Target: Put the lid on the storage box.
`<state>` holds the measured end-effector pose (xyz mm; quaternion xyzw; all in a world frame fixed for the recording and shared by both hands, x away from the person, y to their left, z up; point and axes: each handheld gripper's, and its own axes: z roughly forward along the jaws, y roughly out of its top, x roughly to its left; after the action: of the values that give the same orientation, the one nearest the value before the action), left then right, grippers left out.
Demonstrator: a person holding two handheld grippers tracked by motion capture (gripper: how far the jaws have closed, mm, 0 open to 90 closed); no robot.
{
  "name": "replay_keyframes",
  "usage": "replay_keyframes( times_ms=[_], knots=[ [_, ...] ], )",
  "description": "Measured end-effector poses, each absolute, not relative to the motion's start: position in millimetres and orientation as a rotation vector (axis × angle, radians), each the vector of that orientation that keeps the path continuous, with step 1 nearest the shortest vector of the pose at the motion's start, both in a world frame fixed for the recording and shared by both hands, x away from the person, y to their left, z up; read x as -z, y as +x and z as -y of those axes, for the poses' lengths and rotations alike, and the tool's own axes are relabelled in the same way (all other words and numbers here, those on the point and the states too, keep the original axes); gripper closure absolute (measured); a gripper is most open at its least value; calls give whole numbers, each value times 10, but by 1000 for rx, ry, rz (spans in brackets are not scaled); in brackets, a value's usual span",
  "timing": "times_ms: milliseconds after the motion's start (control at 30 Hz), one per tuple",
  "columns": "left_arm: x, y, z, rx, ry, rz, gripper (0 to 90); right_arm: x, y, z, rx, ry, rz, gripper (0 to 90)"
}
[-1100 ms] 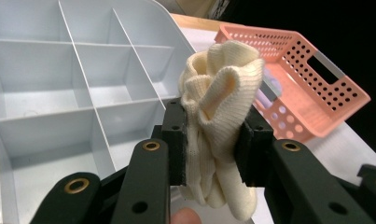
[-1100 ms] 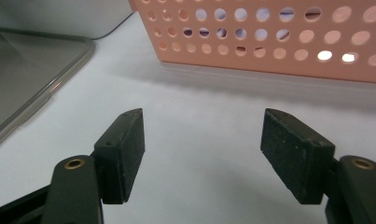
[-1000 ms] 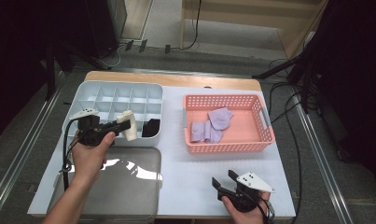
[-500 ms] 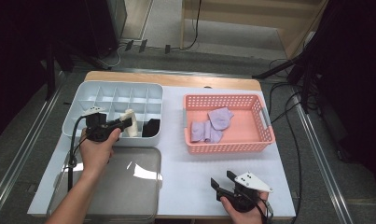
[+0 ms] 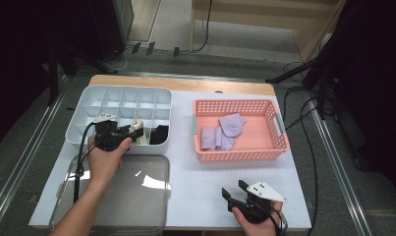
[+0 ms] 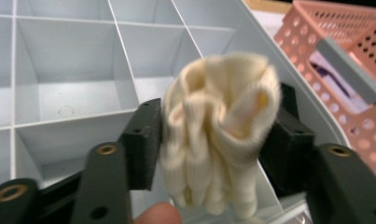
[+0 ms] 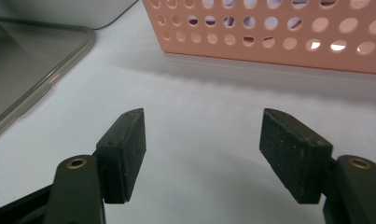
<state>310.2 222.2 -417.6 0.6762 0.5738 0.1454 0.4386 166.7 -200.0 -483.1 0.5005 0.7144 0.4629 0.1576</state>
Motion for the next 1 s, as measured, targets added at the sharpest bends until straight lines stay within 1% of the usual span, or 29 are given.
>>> replay_keyframes(
  times_ms=[67, 100, 133, 200, 267, 400, 433, 467, 533, 600, 633, 700, 767, 867, 1000],
  knots=[
    [4168, 3108, -2236, -349, 1656, -1440, 443, 4833, 1669, 2001, -1326, 1433, -2043, 322],
    [4170, 3112, -2243, -336, 1658, -1444, 502, 4833, 1669, 2000, -1327, 1433, -2044, 322],
    [4172, 3111, -2248, -319, 1668, -1453, 645, 4834, 1669, 2000, -1325, 1434, -2045, 322],
    [4193, 3120, -2253, -280, 1683, -1450, 825, 4838, 1673, 2003, -1327, 1434, -2048, 322],
    [4205, 3116, -2235, -302, 1714, -1451, 851, 4841, 1676, 2007, -1328, 1433, -2048, 322],
    [4201, 3111, -2217, -324, 1738, -1453, 849, 4849, 1680, 2005, -1328, 1439, -2049, 324],
    [4198, 3109, -2222, -320, 1737, -1452, 836, 4849, 1680, 2005, -1327, 1438, -2050, 325],
    [4192, 3101, -2231, -318, 1730, -1446, 799, 4845, 1678, 2004, -1333, 1433, -2048, 328],
    [4175, 3073, -2234, -329, 1719, -1434, 686, 4825, 1667, 2007, -1340, 1433, -2032, 334],
    [4151, 3023, -2242, -348, 1700, -1404, 608, 4801, 1664, 2014, -1347, 1429, -2013, 336],
    [4132, 2993, -2251, -347, 1688, -1402, 555, 4790, 1666, 2016, -1358, 1424, -2006, 336],
    [4103, 2928, -2282, -307, 1663, -1368, 484, 4766, 1665, 2014, -1353, 1430, -2000, 337],
    [4081, 2850, -2277, -317, 1667, -1340, 416, 4739, 1670, 2014, -1359, 1423, -1993, 338],
    [4056, 2732, -2269, -343, 1667, -1295, 270, 4681, 1685, 2013, -1371, 1413, -1977, 344],
    [4058, 2569, -2264, -343, 1656, -1225, 135, 4603, 1715, 1995, -1385, 1402, -1960, 361]
  ],
)
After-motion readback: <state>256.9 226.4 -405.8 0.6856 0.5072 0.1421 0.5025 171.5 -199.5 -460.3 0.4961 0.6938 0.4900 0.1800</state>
